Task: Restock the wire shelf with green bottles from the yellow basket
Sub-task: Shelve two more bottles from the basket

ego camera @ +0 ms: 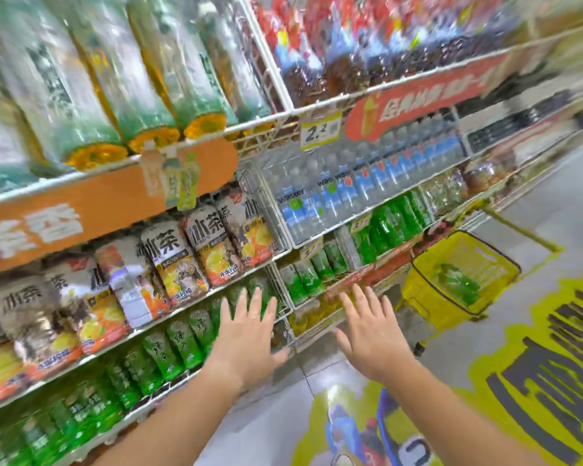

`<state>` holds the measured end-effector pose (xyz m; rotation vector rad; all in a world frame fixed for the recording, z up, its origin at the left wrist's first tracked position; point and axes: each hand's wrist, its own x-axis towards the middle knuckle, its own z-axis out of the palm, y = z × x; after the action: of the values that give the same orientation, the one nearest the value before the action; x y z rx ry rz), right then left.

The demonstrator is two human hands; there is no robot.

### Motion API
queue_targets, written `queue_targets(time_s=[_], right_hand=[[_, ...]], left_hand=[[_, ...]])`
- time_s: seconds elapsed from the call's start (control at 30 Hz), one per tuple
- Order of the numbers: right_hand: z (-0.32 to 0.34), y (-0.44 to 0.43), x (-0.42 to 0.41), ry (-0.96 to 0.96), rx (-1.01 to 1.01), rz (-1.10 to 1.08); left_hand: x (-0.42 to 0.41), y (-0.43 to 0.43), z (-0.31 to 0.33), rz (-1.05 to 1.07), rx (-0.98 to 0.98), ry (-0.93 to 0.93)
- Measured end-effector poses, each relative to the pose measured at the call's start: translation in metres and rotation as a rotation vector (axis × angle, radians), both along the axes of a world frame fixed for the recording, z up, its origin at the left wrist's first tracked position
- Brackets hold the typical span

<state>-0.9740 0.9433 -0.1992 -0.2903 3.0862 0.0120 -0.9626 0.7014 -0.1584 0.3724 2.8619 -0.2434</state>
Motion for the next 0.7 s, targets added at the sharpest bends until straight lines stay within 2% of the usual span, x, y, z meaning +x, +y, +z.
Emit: queue_targets(time_s=[0.23,0.43,0.7], right_hand=[[0.062,0.047,0.058,0.098,0.017,-0.206],[0.094,0.105,0.081,0.102,0.023,-0.32],[0.124,0.197,0.092,0.142,-0.036,-0.276]], left_hand=[[-0.003,0.059,0.056,-0.19,0.033,0.096],[0.009,0.134,0.087,-0.313,0.073,0.176],[0.018,0.23,0.109,-0.38,0.086,0.157]])
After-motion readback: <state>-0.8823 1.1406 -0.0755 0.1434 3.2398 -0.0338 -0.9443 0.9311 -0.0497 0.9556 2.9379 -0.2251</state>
